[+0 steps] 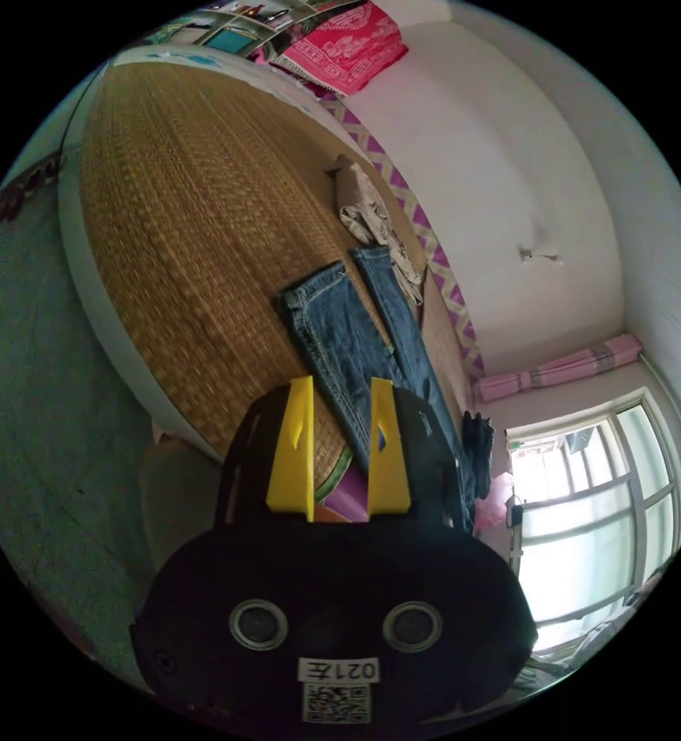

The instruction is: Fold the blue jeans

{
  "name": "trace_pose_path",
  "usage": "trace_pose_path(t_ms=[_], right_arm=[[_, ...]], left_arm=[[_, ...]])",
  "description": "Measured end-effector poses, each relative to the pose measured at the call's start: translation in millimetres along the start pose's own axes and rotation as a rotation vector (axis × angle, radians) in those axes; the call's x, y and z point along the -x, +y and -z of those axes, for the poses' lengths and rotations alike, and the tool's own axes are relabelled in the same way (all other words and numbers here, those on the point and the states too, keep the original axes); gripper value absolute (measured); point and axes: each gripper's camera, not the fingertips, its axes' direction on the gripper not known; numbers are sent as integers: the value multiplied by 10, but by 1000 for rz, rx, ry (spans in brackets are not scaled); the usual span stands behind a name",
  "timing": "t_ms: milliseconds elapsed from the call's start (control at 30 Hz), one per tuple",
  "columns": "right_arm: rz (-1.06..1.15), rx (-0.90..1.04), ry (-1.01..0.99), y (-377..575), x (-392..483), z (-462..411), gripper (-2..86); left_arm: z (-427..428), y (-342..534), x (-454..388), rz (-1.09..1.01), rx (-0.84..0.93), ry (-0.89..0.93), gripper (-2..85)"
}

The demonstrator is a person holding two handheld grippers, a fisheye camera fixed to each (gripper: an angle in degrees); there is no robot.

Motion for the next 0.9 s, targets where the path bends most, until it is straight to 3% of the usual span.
trace_pose_path(t_ms=[233,433,600,733,900], right_arm=[[-31,-34,-31,-75,-16,-189,38],[-15,-34,-214,-242,150,-264,12],[63,1,-293,-811,713,-562,15],[98,26,-282,-1429,1154,-1019,20],[49,78,-137,-2324,1268,-2120,43]], left_arm=[[-265,-136,-14,31,-12,-14,22],[-336,-263,-124,-53,-23,153,-8],[-544,-707,-857,-205,-19,207,-10],[-1038,-1194,-1477,-291,23,95,-10],[-2372,-1792,-1888,-285,111,-152,-5]])
